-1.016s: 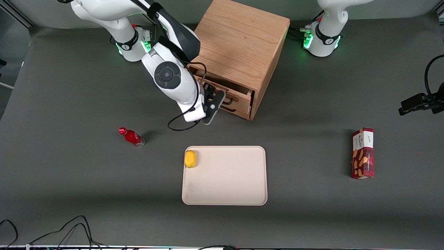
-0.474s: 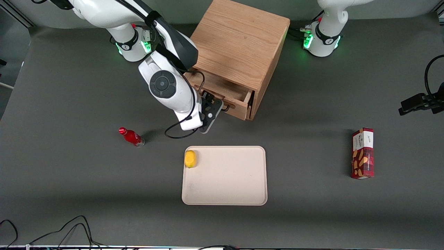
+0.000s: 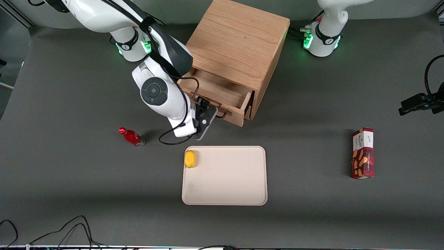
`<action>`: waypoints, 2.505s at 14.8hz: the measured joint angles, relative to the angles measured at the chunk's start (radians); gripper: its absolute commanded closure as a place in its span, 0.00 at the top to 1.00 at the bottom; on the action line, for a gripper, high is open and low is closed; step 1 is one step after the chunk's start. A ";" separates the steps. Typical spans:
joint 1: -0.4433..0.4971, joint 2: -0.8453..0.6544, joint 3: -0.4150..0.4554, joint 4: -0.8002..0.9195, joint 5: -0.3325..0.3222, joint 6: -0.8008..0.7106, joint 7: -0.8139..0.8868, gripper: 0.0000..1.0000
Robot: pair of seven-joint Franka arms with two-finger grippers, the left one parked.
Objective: Open upper drawer
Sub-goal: 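Pull the upper drawer outward by its handle with the right gripper, then keep pulling the drawer further open with the right gripper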
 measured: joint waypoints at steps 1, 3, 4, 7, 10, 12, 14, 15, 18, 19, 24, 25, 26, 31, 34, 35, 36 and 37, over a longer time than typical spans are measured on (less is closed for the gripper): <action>-0.005 0.001 0.000 0.000 -0.001 0.000 -0.006 1.00; -0.011 0.006 0.000 0.007 -0.006 0.000 -0.016 1.00; -0.014 0.012 0.000 0.015 -0.008 0.000 -0.017 1.00; -0.023 0.029 0.000 0.035 -0.010 0.000 -0.022 1.00; -0.025 0.048 0.000 0.059 -0.018 -0.001 -0.023 1.00; -0.025 0.062 -0.003 0.078 -0.019 -0.002 -0.023 1.00; -0.026 0.072 -0.013 0.095 -0.019 -0.004 -0.024 1.00; -0.027 0.076 -0.016 0.101 -0.019 -0.004 -0.025 1.00; -0.028 0.087 -0.021 0.120 -0.030 -0.004 -0.027 1.00; -0.029 0.090 -0.022 0.124 -0.033 -0.004 -0.027 1.00; -0.036 0.101 -0.028 0.138 -0.035 -0.004 -0.027 1.00; -0.038 0.104 -0.029 0.143 -0.035 -0.004 -0.027 1.00; -0.039 0.107 -0.029 0.147 -0.035 -0.004 -0.029 1.00; -0.043 0.119 -0.037 0.165 -0.036 -0.004 -0.036 1.00; -0.050 0.125 -0.040 0.177 -0.036 -0.011 -0.036 1.00; -0.052 0.127 -0.041 0.181 -0.037 -0.020 -0.036 1.00; -0.052 0.128 -0.042 0.186 -0.037 -0.028 -0.037 1.00; -0.053 0.130 -0.043 0.193 -0.037 -0.039 -0.038 1.00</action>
